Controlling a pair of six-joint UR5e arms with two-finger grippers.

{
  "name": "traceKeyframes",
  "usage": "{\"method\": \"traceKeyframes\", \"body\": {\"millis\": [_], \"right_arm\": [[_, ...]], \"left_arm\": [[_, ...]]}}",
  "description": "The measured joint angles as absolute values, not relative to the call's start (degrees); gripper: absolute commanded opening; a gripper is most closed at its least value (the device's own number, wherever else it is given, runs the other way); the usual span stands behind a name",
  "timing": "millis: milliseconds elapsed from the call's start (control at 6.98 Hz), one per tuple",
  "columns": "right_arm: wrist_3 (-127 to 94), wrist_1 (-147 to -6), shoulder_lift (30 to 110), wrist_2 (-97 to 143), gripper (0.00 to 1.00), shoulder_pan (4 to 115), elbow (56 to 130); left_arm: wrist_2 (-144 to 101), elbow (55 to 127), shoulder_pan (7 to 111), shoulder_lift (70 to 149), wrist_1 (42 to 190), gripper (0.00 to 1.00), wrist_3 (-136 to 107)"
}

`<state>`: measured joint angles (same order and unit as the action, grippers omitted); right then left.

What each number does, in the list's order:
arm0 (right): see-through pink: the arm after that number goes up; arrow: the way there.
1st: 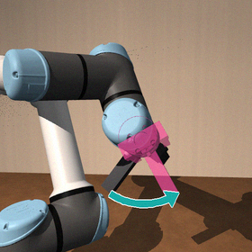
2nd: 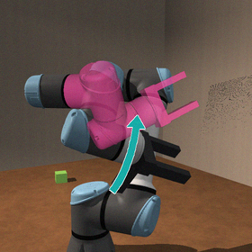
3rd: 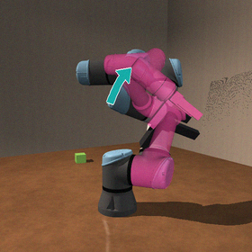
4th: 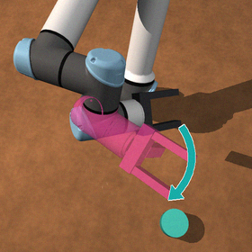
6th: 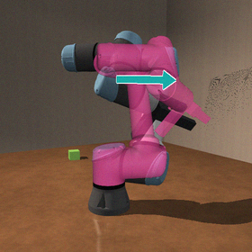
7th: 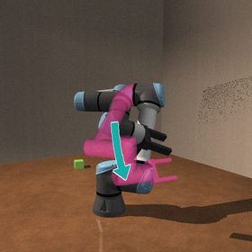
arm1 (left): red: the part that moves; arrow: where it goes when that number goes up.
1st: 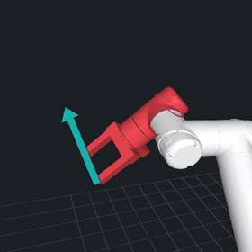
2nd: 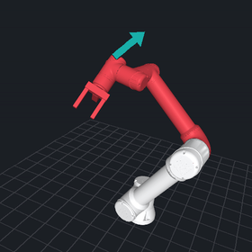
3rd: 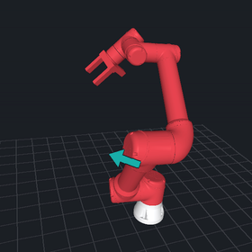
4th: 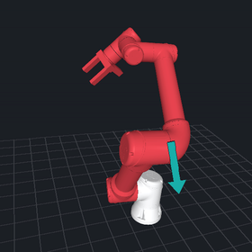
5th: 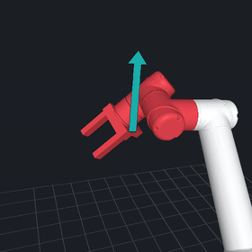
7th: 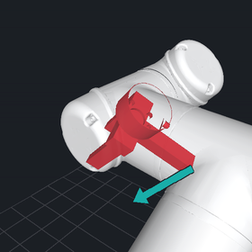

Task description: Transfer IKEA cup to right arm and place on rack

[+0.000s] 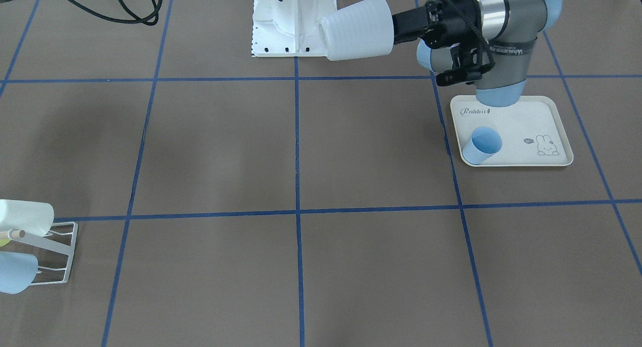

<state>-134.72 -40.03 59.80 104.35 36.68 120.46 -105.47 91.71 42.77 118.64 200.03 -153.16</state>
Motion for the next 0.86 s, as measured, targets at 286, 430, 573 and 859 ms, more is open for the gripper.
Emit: {"method": "traceKeyframes", "body": {"millis": [286, 430, 573, 859], "right_arm": [[-134.3, -40.0, 59.6, 104.1, 1.0, 36.7, 120.3], [-134.2, -40.0, 59.6, 104.1, 1.0, 36.7, 120.3], [-134.2, -40.0, 59.6, 104.1, 1.0, 36.7, 120.2], [-134.6, -40.0, 59.6, 104.0, 1.0, 36.7, 120.2]], "left_arm": [[-105.4, 91.6, 40.1, 120.4, 200.7, 0.0, -153.7], [-105.4, 91.7, 39.3, 121.5, 200.7, 0.0, -154.0], [-105.4, 91.7, 38.7, 122.1, 200.6, 0.0, -154.1], [-105.4, 91.8, 37.8, 122.3, 200.6, 0.0, -154.2]]}}
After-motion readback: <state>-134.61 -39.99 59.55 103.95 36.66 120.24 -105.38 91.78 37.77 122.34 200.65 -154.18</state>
